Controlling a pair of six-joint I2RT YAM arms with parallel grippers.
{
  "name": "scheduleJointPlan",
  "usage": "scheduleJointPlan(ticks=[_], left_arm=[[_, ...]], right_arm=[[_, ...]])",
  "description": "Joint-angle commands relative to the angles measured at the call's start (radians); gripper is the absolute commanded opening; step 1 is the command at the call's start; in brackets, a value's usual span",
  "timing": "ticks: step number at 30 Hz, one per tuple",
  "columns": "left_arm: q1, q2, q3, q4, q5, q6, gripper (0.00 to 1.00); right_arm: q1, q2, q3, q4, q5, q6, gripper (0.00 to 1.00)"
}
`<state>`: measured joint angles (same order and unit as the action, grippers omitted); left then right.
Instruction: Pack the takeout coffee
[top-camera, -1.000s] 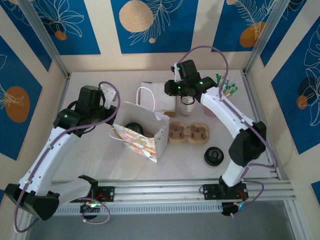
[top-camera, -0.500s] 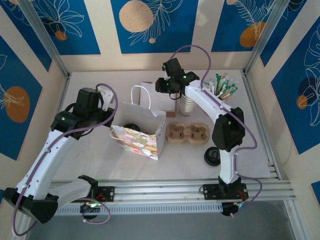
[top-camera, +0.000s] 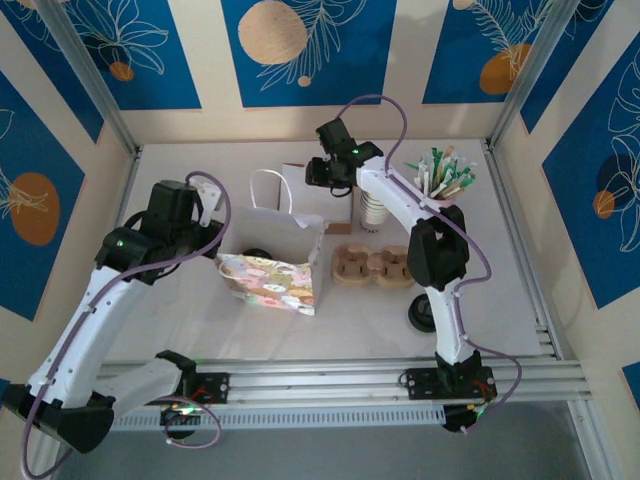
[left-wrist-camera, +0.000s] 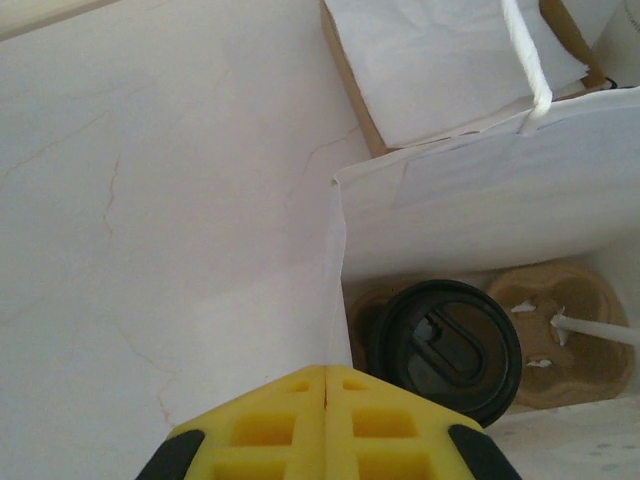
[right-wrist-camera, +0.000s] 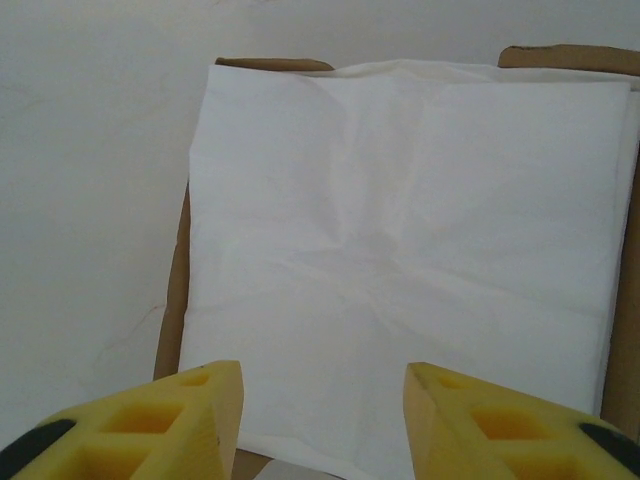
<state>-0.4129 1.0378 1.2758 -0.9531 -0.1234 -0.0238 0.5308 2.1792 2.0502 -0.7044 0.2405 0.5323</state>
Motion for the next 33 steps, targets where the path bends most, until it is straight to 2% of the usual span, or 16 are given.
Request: scheduleJointPlan(ticks=[1,3,8,22,27,29,33], left_arm=[[-0.007,-0.021,-0.011,-0.038,-0.043,-0.015,0.0],[-0.007,-0.025,-0.01,-0.042,-0.05,-0.021,0.0],[-0.007,-0.04,-0.02,-0.039,-0.063,-0.025,0.0],[-0.007,-0.044,-0.024,-0.028,-0.028,-0.036,0.01],[-0.007,-0.045,-0.025,-0.025,-0.022,-0.038,0.01],[-0.007,-0.045,-0.028,-0.025,-0.022,-0.037,0.01],[-0.007,-0.045,-0.033,-0.021,-0.02,-0.036,0.01]], right_arm=[[0.001,0.04,0.047,-0.01,0.023,0.005,0.55],[0.001,0.061,0.052,-0.007,0.028,0.005,0.62],[0.003,0.125,0.091,-0.026,0.075,0.016,0.68],[0.012,0.271,0.185,-0.047,0.117,-0.012,0.75],[0.017,0.314,0.212,-0.061,0.143,-0.029,0.73],[0.017,0.325,0.215,-0.065,0.142,-0.031,0.68],[0.017,0.336,0.218,-0.071,0.146,-0.026,0.53]])
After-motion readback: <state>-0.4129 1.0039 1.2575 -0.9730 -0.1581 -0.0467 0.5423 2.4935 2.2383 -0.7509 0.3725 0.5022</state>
